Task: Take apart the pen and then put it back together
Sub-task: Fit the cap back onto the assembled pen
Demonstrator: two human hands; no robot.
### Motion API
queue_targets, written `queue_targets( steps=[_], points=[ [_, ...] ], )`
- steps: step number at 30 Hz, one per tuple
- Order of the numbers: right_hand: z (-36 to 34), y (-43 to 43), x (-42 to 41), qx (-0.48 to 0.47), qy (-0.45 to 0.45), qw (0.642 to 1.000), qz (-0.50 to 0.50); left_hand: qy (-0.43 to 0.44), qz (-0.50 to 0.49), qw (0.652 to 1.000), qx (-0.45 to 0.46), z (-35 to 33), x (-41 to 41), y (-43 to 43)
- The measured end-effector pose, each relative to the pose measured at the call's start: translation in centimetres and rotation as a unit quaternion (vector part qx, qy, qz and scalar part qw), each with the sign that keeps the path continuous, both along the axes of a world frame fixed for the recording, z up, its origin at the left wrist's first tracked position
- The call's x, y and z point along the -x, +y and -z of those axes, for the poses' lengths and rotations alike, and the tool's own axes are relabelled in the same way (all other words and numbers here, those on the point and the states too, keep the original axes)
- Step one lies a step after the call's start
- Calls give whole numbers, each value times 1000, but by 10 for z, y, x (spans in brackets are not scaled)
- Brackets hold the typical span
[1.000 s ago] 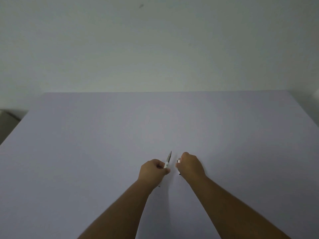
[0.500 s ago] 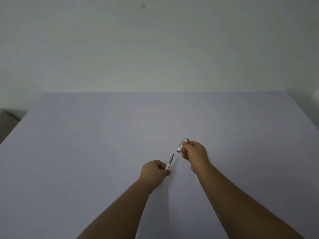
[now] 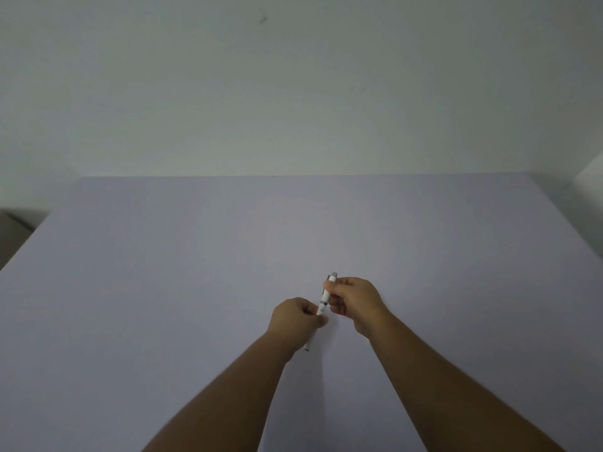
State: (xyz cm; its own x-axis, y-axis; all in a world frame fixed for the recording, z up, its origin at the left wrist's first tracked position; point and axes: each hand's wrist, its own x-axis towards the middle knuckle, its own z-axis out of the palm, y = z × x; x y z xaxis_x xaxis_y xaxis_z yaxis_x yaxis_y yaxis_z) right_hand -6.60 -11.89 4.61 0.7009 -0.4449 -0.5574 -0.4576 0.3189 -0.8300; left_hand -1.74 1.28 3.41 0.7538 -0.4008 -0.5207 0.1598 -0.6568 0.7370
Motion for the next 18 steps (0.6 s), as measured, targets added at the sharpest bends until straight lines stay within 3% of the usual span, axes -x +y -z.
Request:
queue_targets(
  steps=[13, 15, 18],
  points=[
    [9, -8, 8, 46, 10, 999, 15, 38, -20, 999, 26, -3, 10, -10],
    [16, -12, 9, 102, 28, 993, 44, 45, -32, 998, 23, 2, 10, -11],
    [26, -23, 16, 283, 95, 954, 16, 47, -49, 998, 11, 13, 11, -14]
  ],
)
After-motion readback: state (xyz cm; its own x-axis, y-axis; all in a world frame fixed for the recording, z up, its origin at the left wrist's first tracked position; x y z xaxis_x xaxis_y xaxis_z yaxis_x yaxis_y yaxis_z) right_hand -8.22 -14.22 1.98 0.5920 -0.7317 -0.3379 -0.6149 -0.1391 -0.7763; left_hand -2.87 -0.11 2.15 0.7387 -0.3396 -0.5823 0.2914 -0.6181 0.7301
